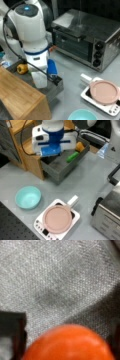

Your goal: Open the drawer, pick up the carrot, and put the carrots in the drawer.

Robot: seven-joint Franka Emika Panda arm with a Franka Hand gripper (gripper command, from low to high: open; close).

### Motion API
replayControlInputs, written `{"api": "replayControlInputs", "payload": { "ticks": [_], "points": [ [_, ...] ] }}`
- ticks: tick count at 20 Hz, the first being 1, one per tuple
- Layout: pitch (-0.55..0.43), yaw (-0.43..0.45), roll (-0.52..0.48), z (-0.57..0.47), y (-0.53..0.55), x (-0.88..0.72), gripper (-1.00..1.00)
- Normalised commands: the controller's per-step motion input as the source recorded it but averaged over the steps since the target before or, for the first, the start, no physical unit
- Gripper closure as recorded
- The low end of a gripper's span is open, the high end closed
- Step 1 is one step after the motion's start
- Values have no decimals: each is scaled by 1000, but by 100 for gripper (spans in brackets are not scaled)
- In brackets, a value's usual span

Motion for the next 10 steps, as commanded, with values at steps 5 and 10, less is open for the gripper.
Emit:
{"api": "replayControlInputs", "payload": {
  "ticks": [5,10],
  "points": [
    [-49,344,14,86,110,-55,100],
    [-27,377,56,38,227,-86,100]
  ]
}}
